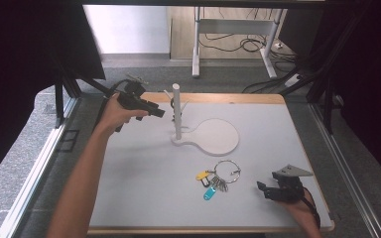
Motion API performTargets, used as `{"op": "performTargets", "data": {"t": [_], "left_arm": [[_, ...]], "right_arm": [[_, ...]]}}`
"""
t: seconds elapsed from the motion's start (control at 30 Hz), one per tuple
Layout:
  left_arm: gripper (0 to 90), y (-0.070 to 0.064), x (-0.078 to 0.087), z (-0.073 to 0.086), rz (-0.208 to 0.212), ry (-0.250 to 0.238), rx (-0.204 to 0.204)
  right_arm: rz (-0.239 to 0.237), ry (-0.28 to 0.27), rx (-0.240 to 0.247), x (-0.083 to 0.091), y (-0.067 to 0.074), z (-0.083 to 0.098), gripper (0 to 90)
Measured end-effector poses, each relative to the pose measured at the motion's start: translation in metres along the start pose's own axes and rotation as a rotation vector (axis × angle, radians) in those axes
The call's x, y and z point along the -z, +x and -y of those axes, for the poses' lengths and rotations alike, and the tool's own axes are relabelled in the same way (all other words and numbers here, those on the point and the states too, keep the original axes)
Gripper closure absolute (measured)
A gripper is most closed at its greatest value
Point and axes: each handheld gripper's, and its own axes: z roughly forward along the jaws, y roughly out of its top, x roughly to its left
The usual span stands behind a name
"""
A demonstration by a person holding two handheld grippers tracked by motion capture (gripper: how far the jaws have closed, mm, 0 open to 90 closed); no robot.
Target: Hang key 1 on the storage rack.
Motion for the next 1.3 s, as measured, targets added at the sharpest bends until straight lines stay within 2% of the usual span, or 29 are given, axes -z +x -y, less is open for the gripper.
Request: {"op": "performTargets", "data": {"t": [0.2,0.43,0.57,0.7,0.83,0.9,1.13,1.3], "left_arm": [[46.3,-0.015,0.005,0.011,-0.028,-0.030,-0.009],[43.1,-0.039,0.011,0.029,-0.104,-0.042,-0.024],[42.8,-0.054,0.012,0.042,-0.098,-0.058,-0.051],[42.3,-0.067,0.009,0.054,-0.111,-0.059,-0.066],[42.3,-0.078,0.007,0.065,-0.090,-0.096,-0.087],[42.2,-0.083,0.005,0.071,-0.089,-0.099,-0.095],[42.2,-0.094,-0.001,0.100,-0.091,-0.094,-0.079],[41.2,-0.099,-0.006,0.121,-0.100,-0.059,-0.071]], "right_arm": [[-0.015,-0.006,-0.002,-0.003,-0.001,-0.002,27.7],[-0.032,-0.027,0.008,-0.003,0.000,-0.011,27.7],[-0.033,-0.040,0.014,-0.001,0.001,-0.014,27.6],[-0.027,-0.046,0.012,0.001,0.000,-0.014,27.4],[-0.017,-0.049,0.005,0.003,-0.001,-0.013,27.4],[-0.008,-0.048,0.003,0.006,-0.001,-0.013,27.4],[-0.001,-0.061,-0.005,0.014,-0.005,-0.010,27.6],[-0.007,-0.061,-0.005,0.015,-0.004,-0.010,27.7]]}}
